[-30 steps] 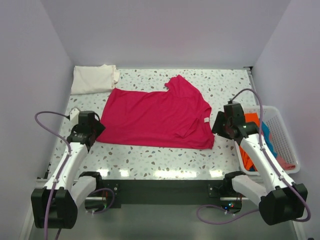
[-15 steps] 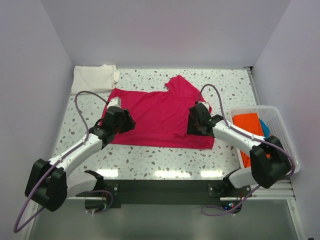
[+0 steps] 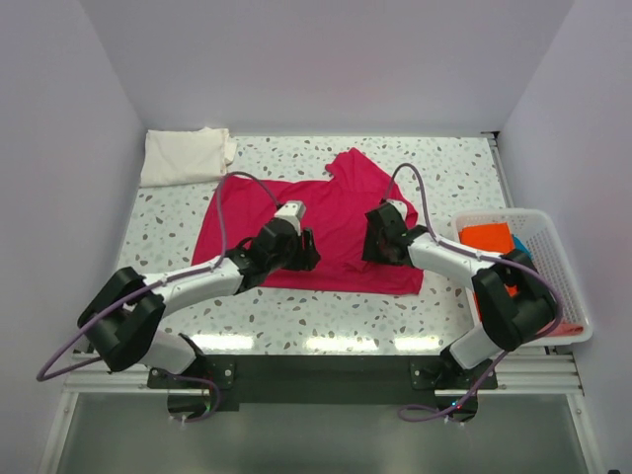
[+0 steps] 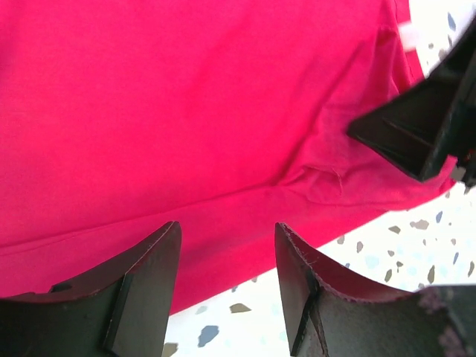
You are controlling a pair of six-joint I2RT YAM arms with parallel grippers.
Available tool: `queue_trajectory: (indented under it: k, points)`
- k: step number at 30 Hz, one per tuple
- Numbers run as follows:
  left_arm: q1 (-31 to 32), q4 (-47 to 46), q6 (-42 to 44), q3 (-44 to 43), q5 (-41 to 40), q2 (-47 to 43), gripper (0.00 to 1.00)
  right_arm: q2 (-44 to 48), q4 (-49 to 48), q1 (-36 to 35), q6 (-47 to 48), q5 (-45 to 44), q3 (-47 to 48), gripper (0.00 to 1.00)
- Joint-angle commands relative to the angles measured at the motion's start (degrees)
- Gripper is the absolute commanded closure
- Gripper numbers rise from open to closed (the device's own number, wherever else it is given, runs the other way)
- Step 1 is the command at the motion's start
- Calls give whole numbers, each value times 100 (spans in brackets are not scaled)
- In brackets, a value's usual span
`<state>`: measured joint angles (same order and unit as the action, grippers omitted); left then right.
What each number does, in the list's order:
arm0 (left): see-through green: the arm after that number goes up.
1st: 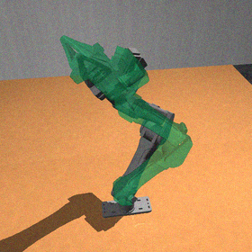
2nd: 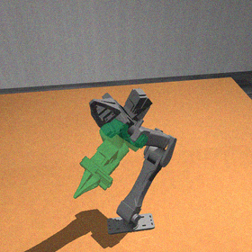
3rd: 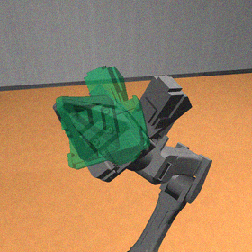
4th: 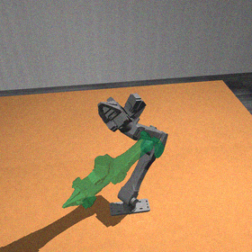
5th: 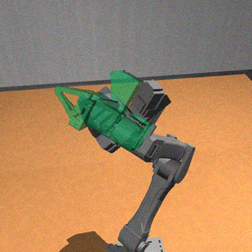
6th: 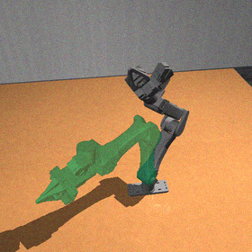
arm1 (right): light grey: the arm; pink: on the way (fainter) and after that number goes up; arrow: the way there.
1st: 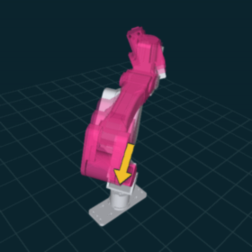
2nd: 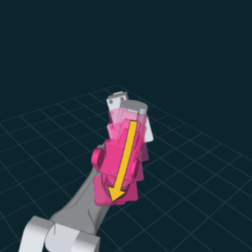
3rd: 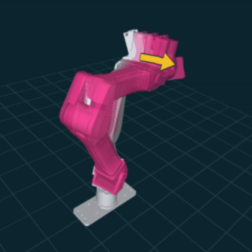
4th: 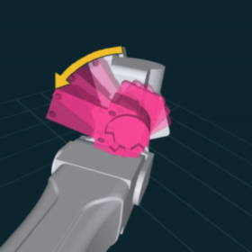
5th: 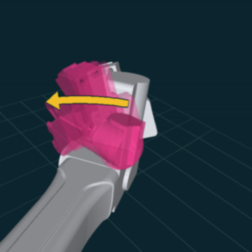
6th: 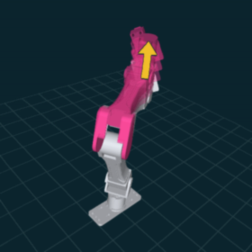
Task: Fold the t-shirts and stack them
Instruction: Fold the tshirt
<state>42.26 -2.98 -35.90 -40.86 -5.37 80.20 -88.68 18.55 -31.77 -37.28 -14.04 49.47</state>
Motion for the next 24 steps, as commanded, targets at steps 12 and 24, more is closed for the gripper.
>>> queue_trajectory:
  k: [12, 24]
  points:
    - [617, -686, 364, -467, 238, 786, 43, -272, -360, -13, -131, -178, 343, 91]
    - [757, -528, 698, -686, 185, 953, 43, 492, -70, -5, -262, -327, -24, 62]
